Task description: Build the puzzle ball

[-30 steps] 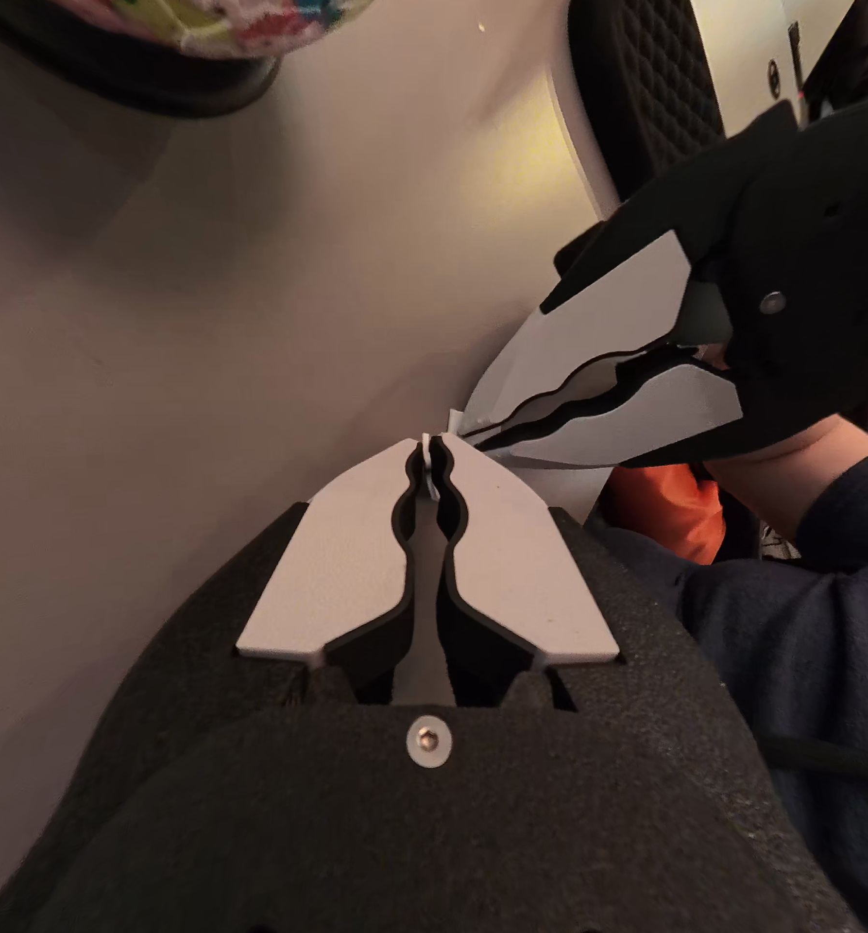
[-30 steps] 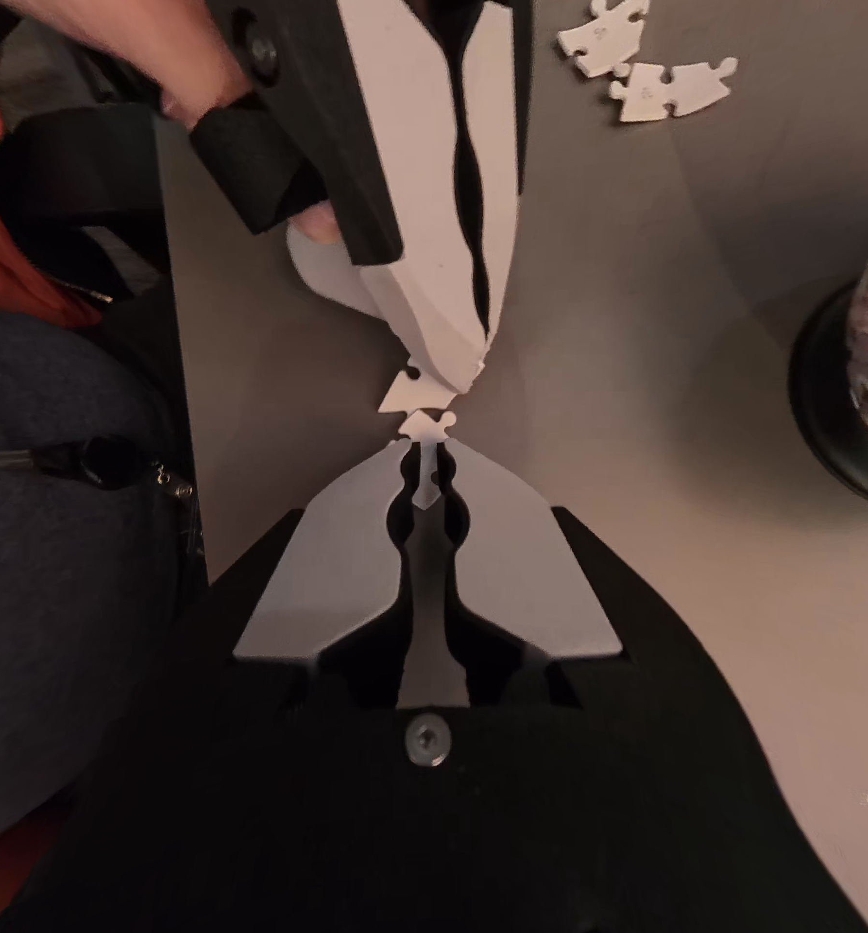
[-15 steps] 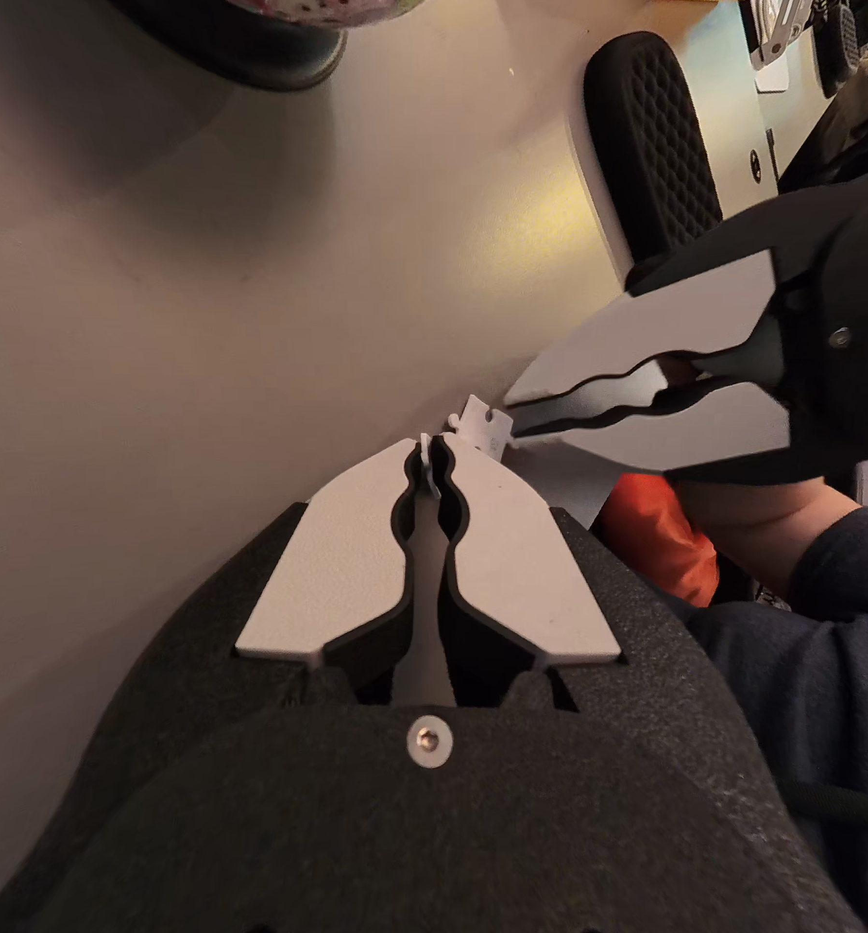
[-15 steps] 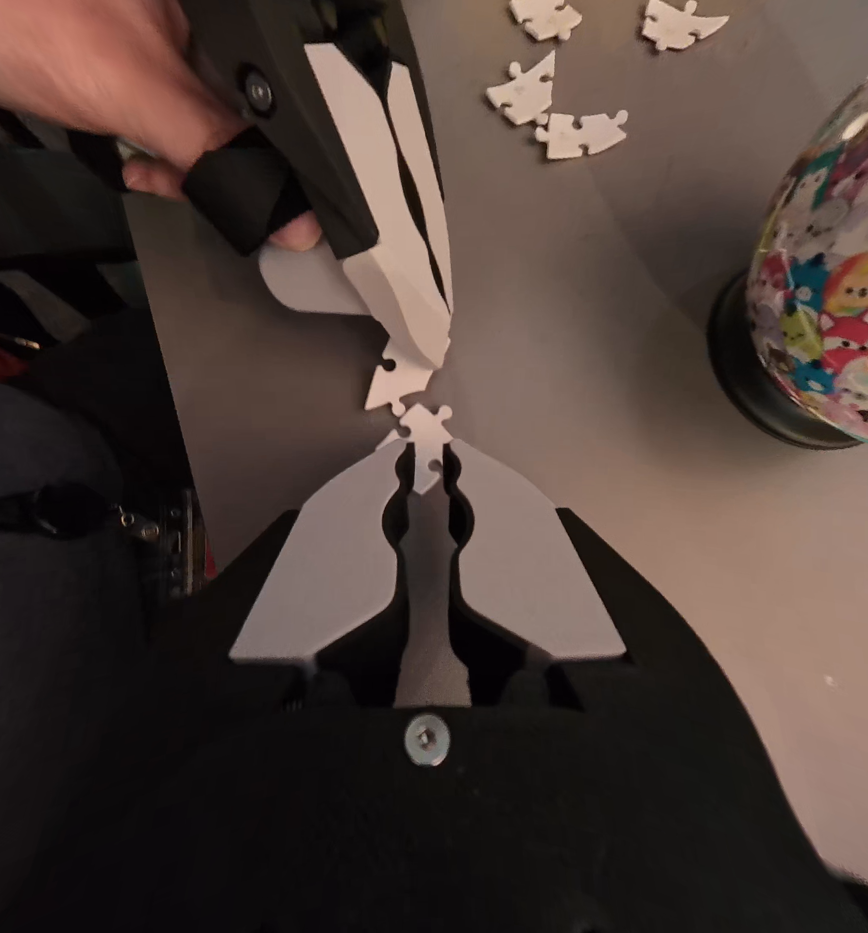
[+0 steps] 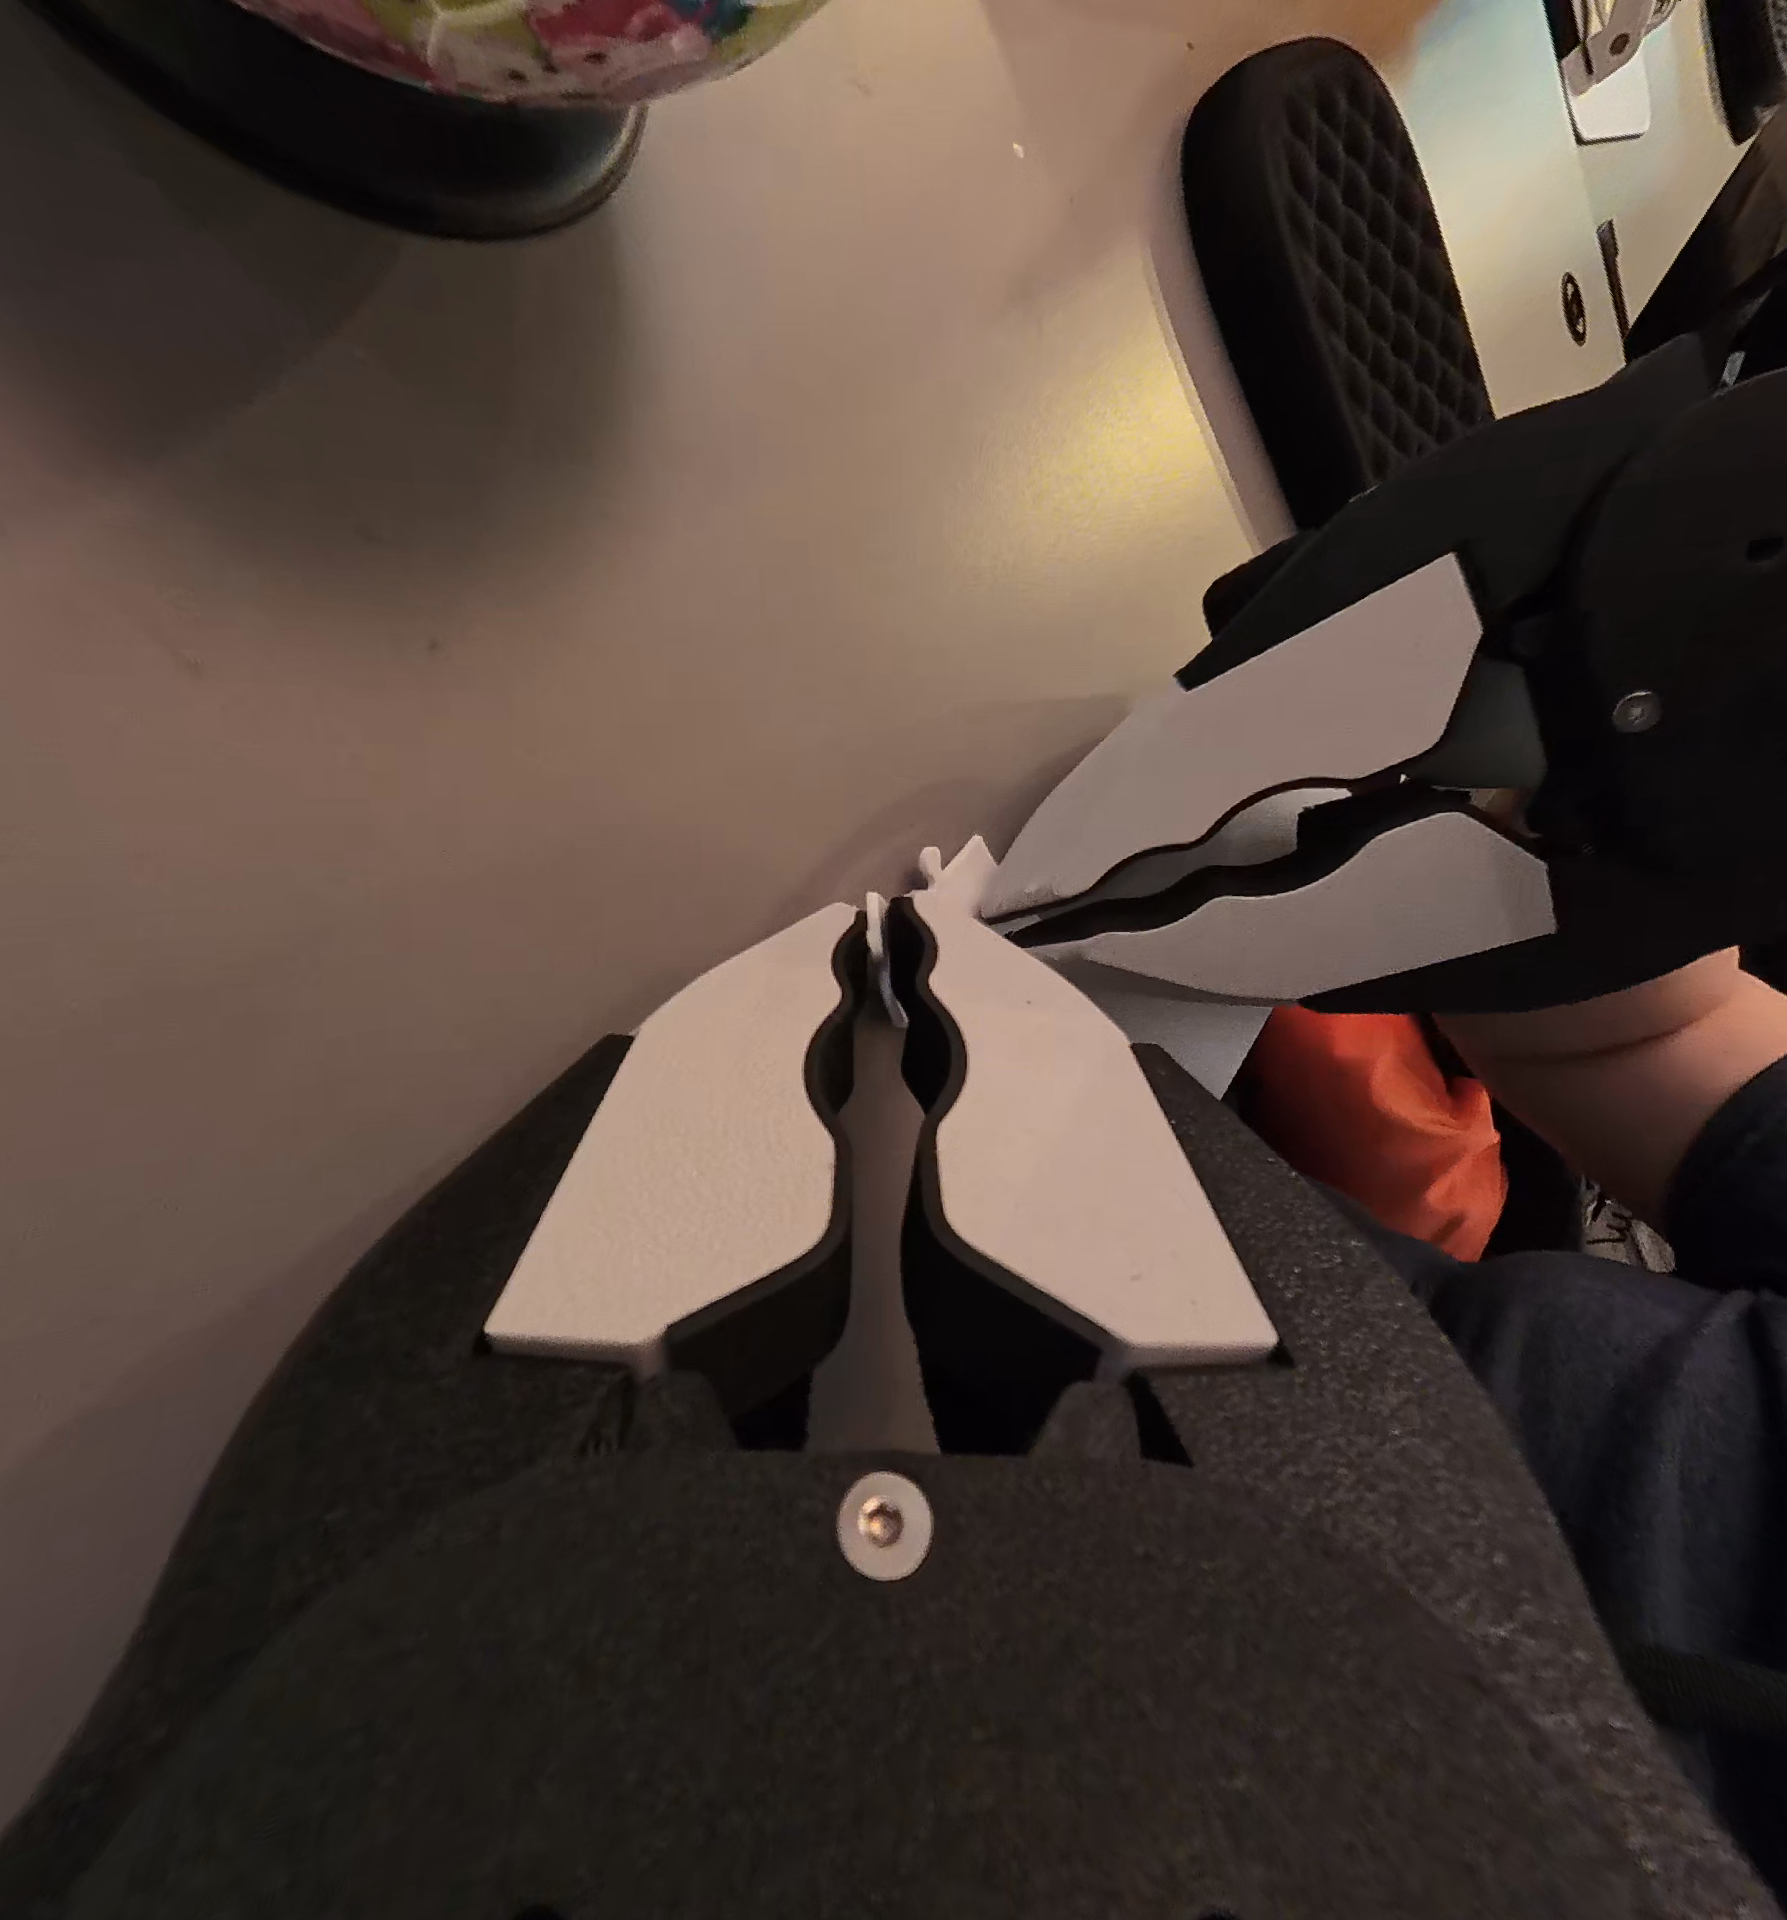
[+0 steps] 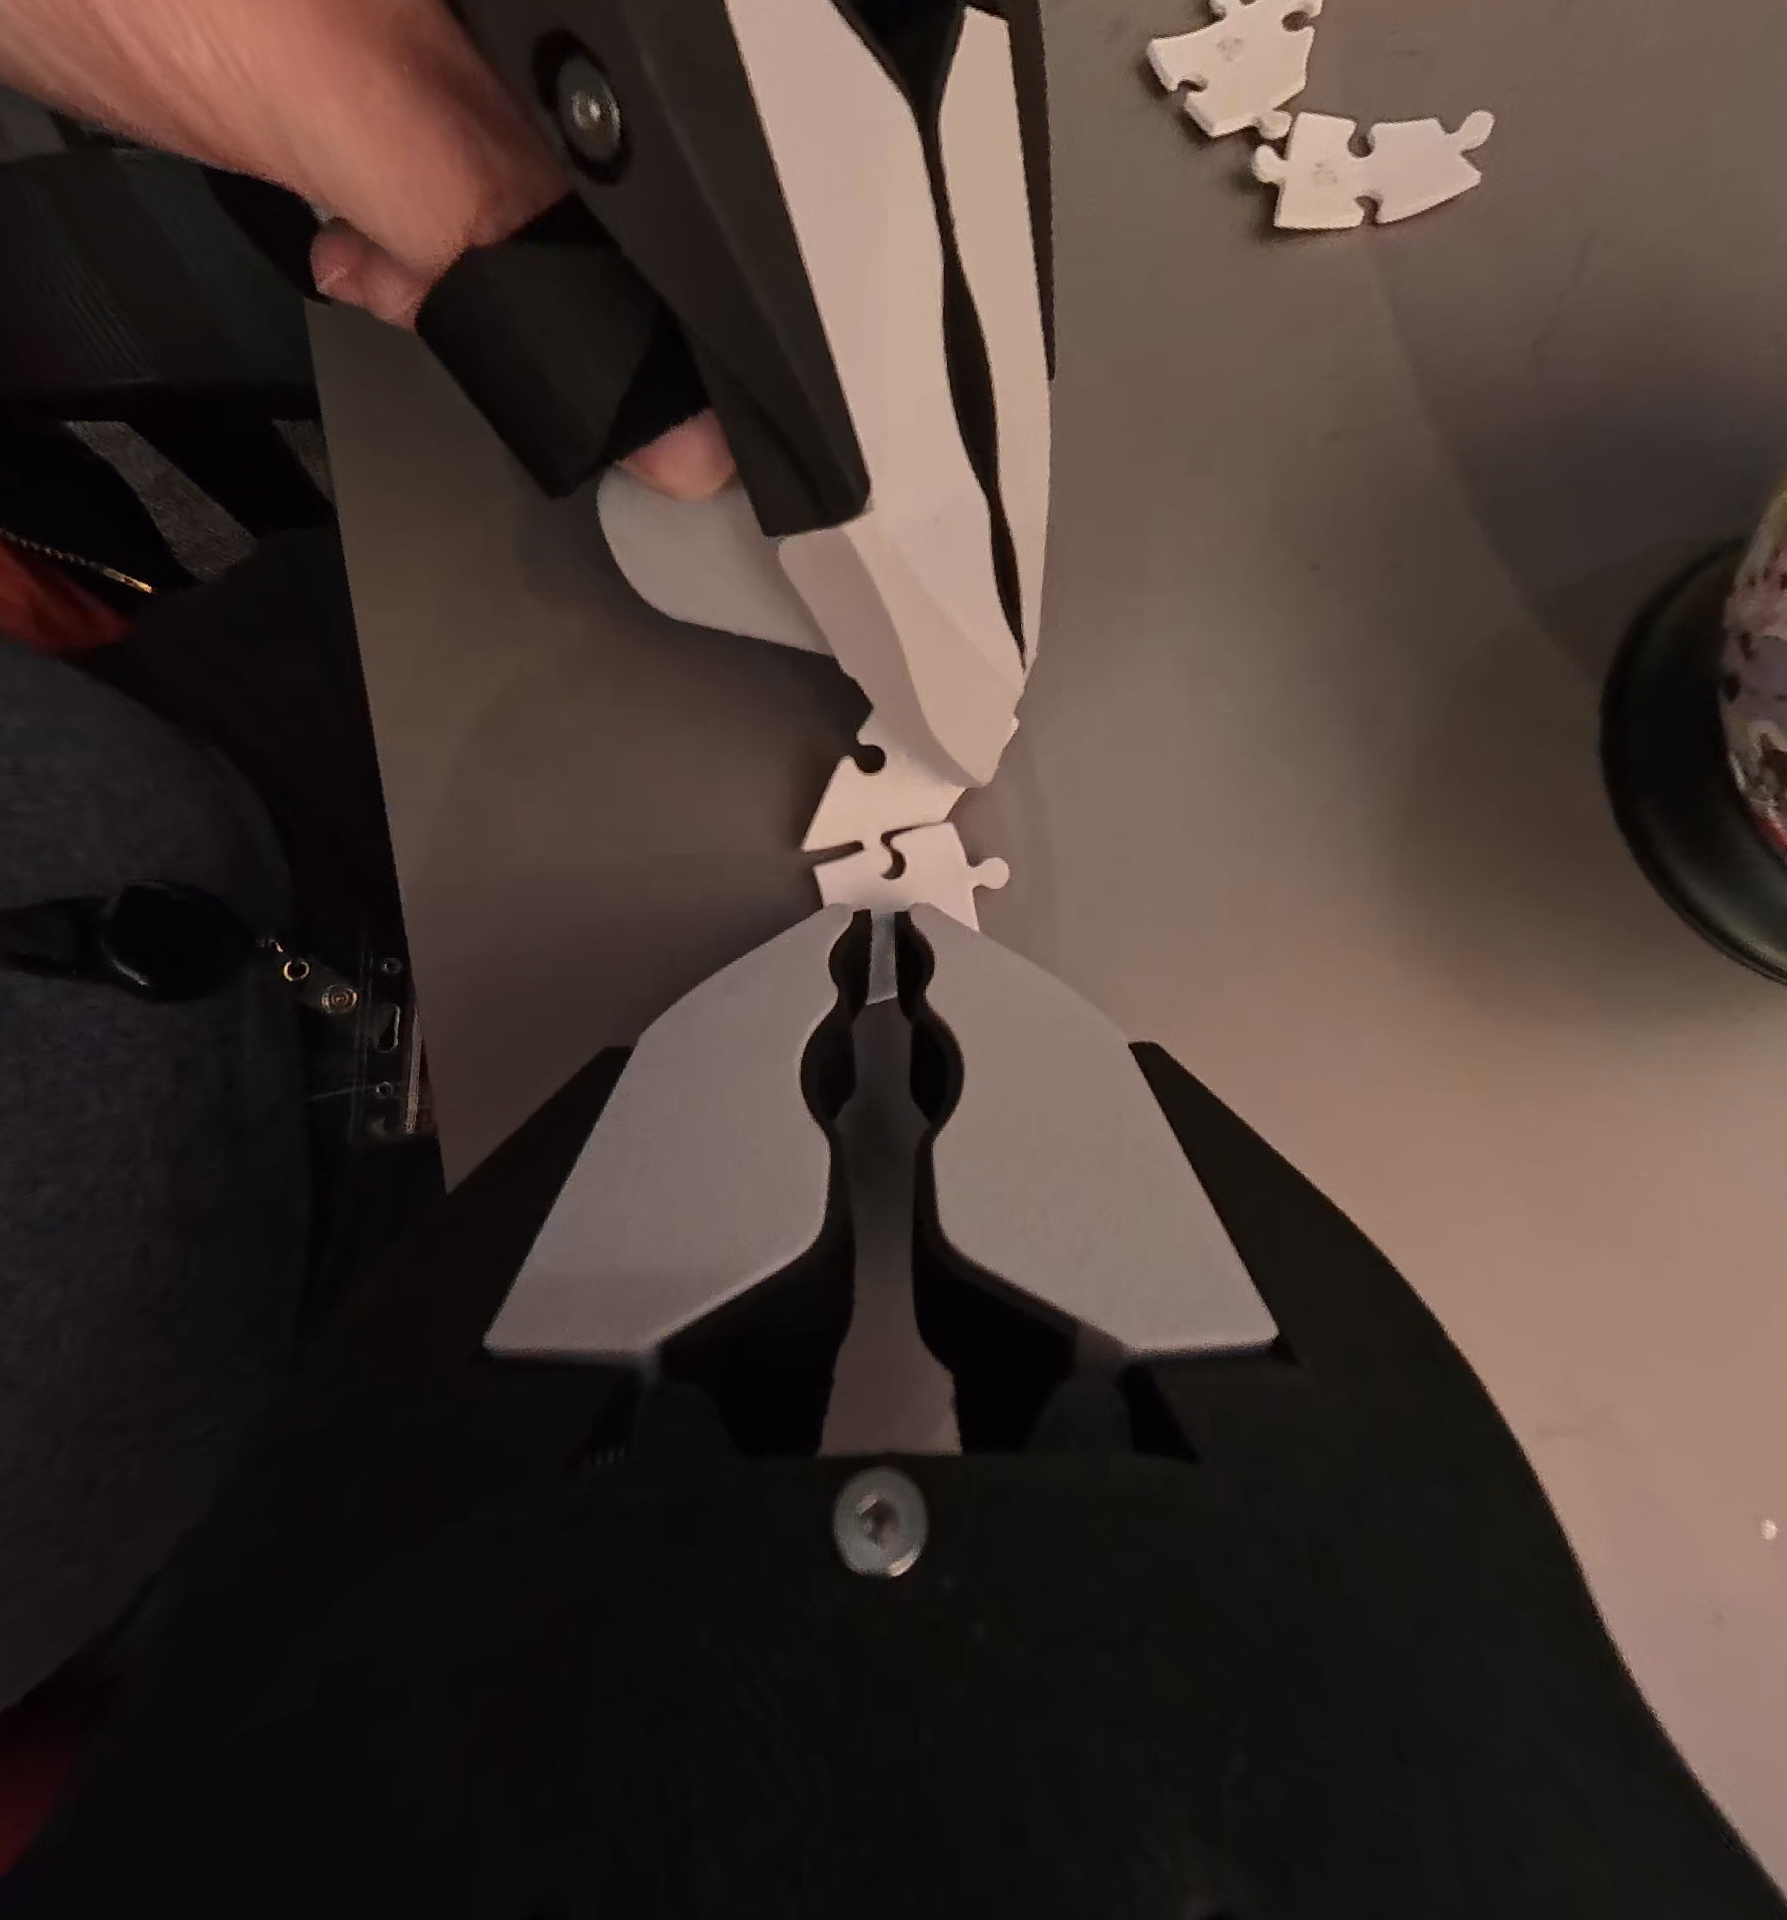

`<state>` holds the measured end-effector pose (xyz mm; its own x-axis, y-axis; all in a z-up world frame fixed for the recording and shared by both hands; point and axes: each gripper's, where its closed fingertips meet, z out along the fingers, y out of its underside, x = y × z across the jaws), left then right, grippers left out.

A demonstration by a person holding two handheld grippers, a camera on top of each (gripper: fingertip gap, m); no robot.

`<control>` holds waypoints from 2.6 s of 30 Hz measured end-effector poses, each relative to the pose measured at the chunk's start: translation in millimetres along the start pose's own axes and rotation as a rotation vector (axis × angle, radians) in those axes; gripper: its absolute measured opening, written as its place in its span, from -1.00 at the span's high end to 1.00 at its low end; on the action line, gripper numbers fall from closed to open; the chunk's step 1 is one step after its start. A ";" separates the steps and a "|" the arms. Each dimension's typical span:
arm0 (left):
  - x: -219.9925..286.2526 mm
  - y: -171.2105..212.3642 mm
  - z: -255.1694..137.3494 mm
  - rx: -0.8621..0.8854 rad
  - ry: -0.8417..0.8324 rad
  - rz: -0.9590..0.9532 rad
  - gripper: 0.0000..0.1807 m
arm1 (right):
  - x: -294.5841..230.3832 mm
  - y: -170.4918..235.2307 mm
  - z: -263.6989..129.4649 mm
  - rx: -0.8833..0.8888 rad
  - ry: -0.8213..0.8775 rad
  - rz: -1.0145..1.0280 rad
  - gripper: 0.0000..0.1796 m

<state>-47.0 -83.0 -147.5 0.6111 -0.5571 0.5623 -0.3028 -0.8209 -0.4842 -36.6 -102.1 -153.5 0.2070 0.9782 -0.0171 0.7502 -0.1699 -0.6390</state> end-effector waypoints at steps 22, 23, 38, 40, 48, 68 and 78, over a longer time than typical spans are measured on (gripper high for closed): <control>4.3 -2.3 4.8 0.006 -0.006 0.033 0.96 | -0.1 -4.4 3.3 -0.043 -0.065 -0.016 0.96; 4.4 -2.4 4.7 0.006 -0.005 0.033 0.96 | 0.0 -4.2 3.2 -0.047 -0.058 -0.024 0.96; 2.6 -1.2 4.8 0.027 0.007 0.035 0.95 | -2.2 -2.3 4.9 -0.190 -0.053 -0.174 0.98; 2.4 -1.1 4.8 0.029 0.003 0.037 0.95 | -2.5 -2.4 5.6 -0.216 -0.050 -0.176 0.98; 6.0 -1.4 4.2 0.053 0.029 0.059 0.95 | 3.8 -10.4 -6.4 0.013 -0.036 -0.067 0.86; 57.0 -40.5 -47.0 0.380 0.113 0.394 0.98 | 5.3 -46.2 -46.7 0.392 -0.492 0.333 0.73; 65.0 -44.5 -51.4 0.406 0.083 0.448 0.98 | 2.0 -52.5 -56.5 0.406 -0.534 0.330 0.96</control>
<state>-31.4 -89.2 -55.0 0.4252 -0.8584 0.2871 -0.2039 -0.3999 -0.8936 -40.1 -98.0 -76.5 -0.0295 0.8262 -0.5626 0.3895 -0.5088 -0.7677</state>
